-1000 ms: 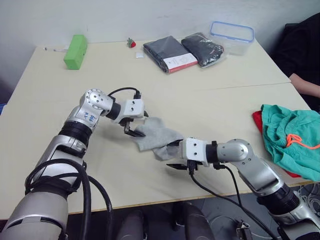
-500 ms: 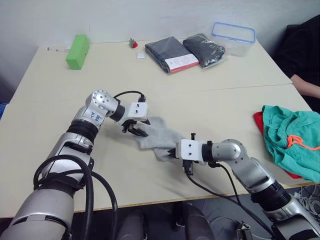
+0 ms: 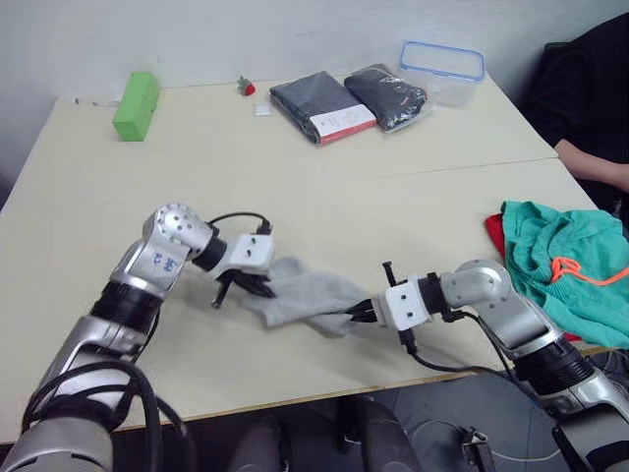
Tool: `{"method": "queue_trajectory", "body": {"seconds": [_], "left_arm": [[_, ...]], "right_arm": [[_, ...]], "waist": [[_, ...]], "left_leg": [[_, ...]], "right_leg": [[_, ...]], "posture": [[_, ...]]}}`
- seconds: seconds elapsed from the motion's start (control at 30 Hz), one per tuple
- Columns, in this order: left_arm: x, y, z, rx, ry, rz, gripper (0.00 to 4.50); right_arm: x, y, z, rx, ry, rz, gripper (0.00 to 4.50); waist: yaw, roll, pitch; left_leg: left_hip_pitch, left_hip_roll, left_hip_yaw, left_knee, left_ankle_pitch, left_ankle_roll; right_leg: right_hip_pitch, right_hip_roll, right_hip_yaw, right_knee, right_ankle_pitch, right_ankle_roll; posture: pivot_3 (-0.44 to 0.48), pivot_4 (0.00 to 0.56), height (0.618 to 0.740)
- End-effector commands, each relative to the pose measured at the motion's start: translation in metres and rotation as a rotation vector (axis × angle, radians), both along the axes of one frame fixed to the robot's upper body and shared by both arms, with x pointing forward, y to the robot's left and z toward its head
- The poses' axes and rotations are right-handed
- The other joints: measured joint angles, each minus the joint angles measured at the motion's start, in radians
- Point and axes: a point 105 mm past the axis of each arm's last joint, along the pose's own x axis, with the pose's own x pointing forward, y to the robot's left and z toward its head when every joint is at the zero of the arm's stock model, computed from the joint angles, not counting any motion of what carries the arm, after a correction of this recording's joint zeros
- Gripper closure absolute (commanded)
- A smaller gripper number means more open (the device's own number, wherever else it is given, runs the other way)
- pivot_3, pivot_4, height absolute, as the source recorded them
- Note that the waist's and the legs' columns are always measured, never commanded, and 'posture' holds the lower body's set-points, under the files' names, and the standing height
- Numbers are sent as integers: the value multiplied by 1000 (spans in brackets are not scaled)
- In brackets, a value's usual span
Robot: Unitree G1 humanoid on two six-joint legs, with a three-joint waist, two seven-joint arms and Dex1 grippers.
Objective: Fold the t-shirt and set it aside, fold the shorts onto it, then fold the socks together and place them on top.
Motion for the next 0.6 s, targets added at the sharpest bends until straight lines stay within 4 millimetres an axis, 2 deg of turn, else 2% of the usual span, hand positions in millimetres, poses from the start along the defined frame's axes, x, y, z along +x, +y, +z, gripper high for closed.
{"method": "queue_trajectory", "body": {"seconds": [0.03,0.13,0.23,0.37,0.43,0.47,0.6], "left_arm": [[-24,0,-7,41,72,40,4479],[-40,-5,-11,55,112,103,4479],[-31,-14,-11,12,69,207,4479],[-23,-16,-10,-11,32,263,4479],[-23,-17,-8,-26,32,281,4500],[-23,-17,-4,-45,40,292,4242],[-33,-12,8,-73,81,300,3113]], "right_arm": [[-2,-8,6,-18,-78,116,4500],[1,-10,5,-23,-88,165,4500],[6,-9,2,-34,-111,179,4500],[7,-8,0,-33,-117,181,4500],[7,-8,0,-30,-110,171,3992],[6,-9,1,-27,-103,165,3775],[3,-13,15,10,-116,125,2434]], "waist": [[2,0,0],[10,0,0],[16,0,0],[21,0,0],[22,0,0],[23,0,0],[22,0,0]], "left_leg": [[0,0,0,0,0,0],[0,0,0,1,0,0],[0,-1,0,3,0,0],[0,-1,-2,7,0,0],[0,0,-2,9,0,0],[-1,0,-2,10,0,0],[-1,0,-3,11,0,0]], "right_leg": [[0,0,3,0,0,0],[0,0,8,0,0,0],[1,0,9,1,0,0],[2,-1,9,3,0,0],[2,-2,10,4,0,0],[2,-2,10,5,0,0],[1,-4,10,8,0,-1]], "posture": [[0,150,740],[0,150,740],[0,150,740],[0,150,740],[0,150,740],[0,150,740],[0,150,740]]}}
